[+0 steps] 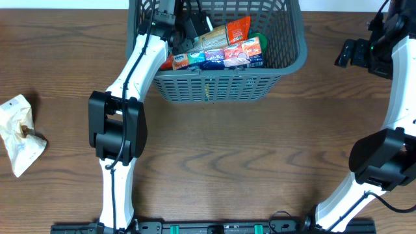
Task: Pack container
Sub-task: 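Carry the mint-green pouch over the basket with the left gripper, then release the pouch into the basket and withdraw the left gripper, then grasp the cream paper-wrapped bread roll with the left gripper, then carry the bread roll over the basket with the left gripper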
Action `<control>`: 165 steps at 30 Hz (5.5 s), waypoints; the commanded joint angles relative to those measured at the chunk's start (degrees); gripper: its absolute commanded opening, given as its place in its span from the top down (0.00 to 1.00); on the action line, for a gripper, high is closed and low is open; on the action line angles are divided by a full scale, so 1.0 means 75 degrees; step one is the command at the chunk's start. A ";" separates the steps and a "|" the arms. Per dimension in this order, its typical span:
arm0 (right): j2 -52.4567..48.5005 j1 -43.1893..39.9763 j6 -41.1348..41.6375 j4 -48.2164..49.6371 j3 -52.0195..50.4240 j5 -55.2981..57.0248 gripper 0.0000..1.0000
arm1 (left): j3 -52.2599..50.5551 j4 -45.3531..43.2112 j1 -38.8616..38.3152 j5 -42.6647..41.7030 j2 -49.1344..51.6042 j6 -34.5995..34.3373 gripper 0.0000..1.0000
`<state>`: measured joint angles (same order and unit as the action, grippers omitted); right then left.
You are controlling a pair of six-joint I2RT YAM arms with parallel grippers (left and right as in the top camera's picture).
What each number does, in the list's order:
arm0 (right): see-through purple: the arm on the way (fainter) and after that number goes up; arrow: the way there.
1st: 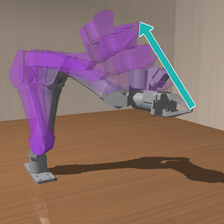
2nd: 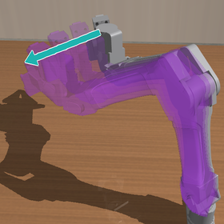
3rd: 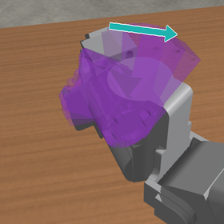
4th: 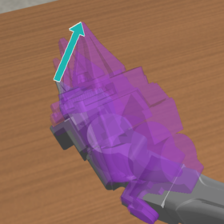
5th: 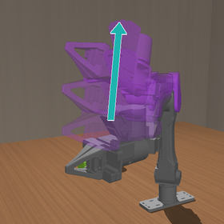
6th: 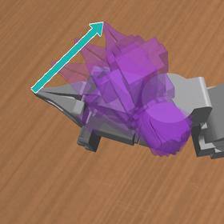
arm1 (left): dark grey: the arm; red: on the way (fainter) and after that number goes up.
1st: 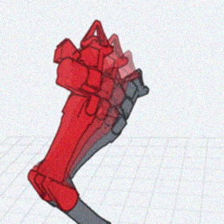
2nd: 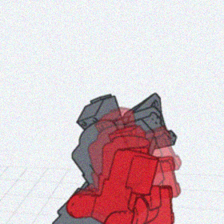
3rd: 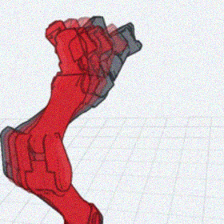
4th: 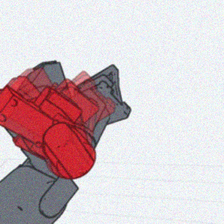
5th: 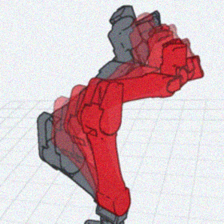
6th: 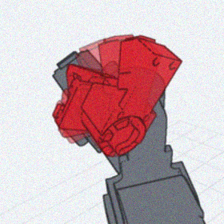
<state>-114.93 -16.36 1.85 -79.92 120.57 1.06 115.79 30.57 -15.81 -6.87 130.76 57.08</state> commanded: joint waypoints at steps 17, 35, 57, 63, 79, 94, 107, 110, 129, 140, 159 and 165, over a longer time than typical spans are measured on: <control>-0.0073 0.0041 -0.0259 0.0003 0.0009 -0.0006 0.01 | 0.0093 0.0749 -0.0064 0.0609 -0.3984 -0.2072 0.19; -0.0076 0.0041 -0.0291 0.0047 0.0009 -0.0003 0.01 | -0.0067 0.4806 0.4919 0.2154 -0.5292 -0.6289 0.01; -0.0076 0.0041 -0.0073 0.0373 0.0009 -0.0003 0.01 | -0.0831 0.4535 0.7393 0.1652 -0.1778 -0.5639 0.02; -0.0073 0.0041 0.0125 0.0469 0.0009 -0.0003 0.01 | -0.0831 0.4357 0.7393 0.1649 -0.0982 -0.5610 0.01; -0.0073 0.0041 0.0475 0.0472 0.0009 -0.0003 0.01 | -0.1848 0.3535 0.7804 0.1448 -0.0504 -0.5502 0.01; -0.0073 0.0044 0.0839 0.0379 0.0009 -0.0006 0.01 | -0.2786 0.2390 0.8102 0.1367 -0.0501 -0.5353 0.01; -0.0073 0.0044 0.0836 0.0294 0.0009 -0.0003 0.01 | -0.2917 0.2133 0.8102 0.1113 -0.0484 -0.5187 0.11; -0.0076 0.0044 0.0836 0.0277 0.0009 -0.0003 0.01 | -0.2917 0.2145 0.8102 0.0796 -0.0484 -0.5187 0.25; -0.0073 0.0044 0.0629 0.0312 0.0009 -0.0003 0.01 | -0.2498 0.3095 0.6607 0.0277 -0.1964 -0.6551 0.94; -0.0073 0.0044 0.0367 0.0181 0.0009 -0.0006 0.01 | -0.0006 0.3541 0.3375 -0.0560 -0.4135 -0.5321 0.94; -0.0076 0.0044 0.0085 0.0294 0.0009 -0.0009 0.01 | 0.0428 0.0988 -0.0274 -0.0516 -0.2544 0.0592 0.94; -0.0076 0.0044 0.0085 0.0187 0.0009 -0.0009 0.01 | 0.0428 0.0659 -0.0274 -0.0513 -0.1067 0.0589 0.94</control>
<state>-114.91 -16.36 3.22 -78.26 120.57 1.06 118.96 35.11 -18.06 -10.55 118.30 59.94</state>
